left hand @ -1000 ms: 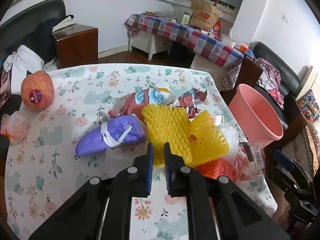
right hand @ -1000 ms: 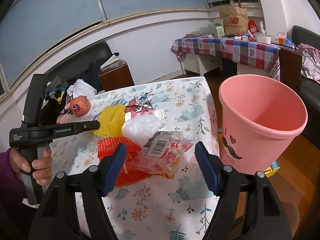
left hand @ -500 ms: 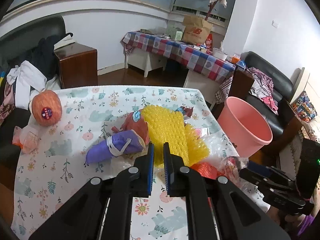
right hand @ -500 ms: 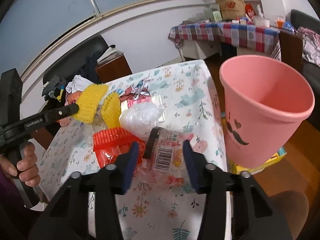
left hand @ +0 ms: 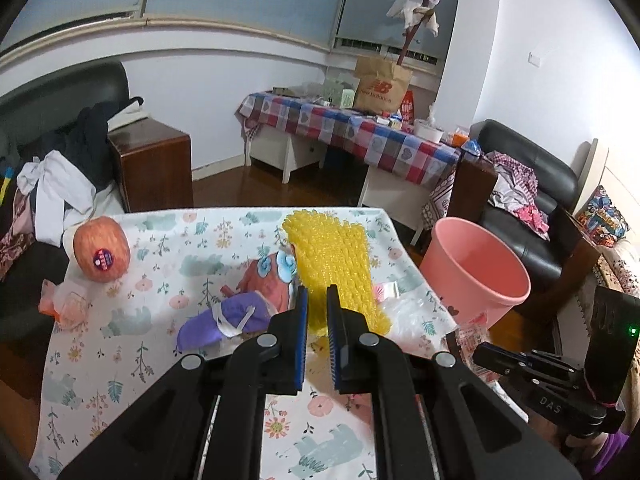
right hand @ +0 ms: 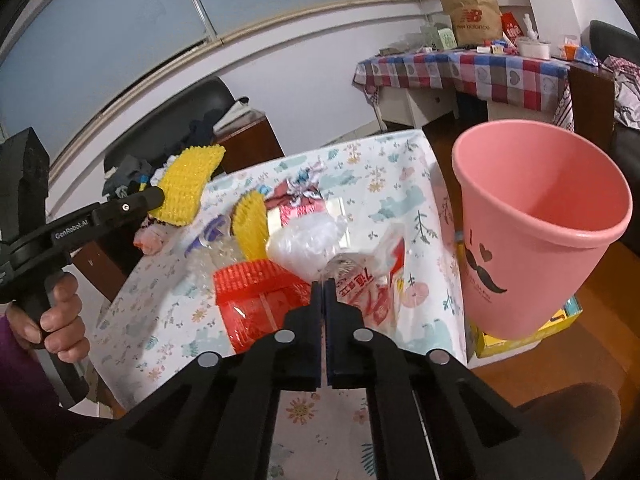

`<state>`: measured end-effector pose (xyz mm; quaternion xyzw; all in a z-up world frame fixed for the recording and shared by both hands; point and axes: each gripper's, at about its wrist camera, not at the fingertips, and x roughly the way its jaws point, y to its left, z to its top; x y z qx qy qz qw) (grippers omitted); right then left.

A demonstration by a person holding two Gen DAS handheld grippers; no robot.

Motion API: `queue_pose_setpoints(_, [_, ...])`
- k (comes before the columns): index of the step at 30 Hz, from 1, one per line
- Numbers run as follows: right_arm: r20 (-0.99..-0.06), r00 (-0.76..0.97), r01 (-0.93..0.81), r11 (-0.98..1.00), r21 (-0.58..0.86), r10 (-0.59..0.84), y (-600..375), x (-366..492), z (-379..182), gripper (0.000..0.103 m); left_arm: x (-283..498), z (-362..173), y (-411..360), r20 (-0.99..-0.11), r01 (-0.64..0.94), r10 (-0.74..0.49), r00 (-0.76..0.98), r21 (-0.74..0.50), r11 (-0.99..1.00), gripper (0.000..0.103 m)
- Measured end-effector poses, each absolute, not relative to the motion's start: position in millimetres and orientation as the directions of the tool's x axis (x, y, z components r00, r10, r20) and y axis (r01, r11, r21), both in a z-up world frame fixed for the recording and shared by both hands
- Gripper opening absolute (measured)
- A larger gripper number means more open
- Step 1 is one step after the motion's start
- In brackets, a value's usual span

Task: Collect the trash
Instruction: 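Carry both items over the pink bin while the right tool opens, dropping the packet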

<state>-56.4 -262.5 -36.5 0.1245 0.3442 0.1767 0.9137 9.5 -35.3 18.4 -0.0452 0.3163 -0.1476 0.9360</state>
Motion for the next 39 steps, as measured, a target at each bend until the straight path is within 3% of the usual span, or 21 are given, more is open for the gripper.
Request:
queue_pose_setpoints(9, [-0.524, 0.771, -0.206, 0.92, 0.333, 0.362, -289.1, -60.1, -11.9, 0.001, 11.8, 31.8, -59.9, -0.547, 0.306, -0.349, 0.761, -0.171, 0.936, 0.008])
queue_pose_setpoints(21, [-0.489, 0.853, -0.053, 0.961, 0.27, 0.184, -359.5, -32.5, 4.1, 0.001, 33.4, 39.5, -121.7, -0.536, 0.409, -0.421, 0.732, -0.148, 0.9, 0.008])
queue_pose_setpoints(39, [-0.567, 0.816, 0.05, 0.964, 0.262, 0.112, -413.2, 17.2, -42.8, 0.001, 73.8, 18.5, -245.3, -0.582, 0.531, -0.492, 0.647, -0.119, 0.839, 0.008])
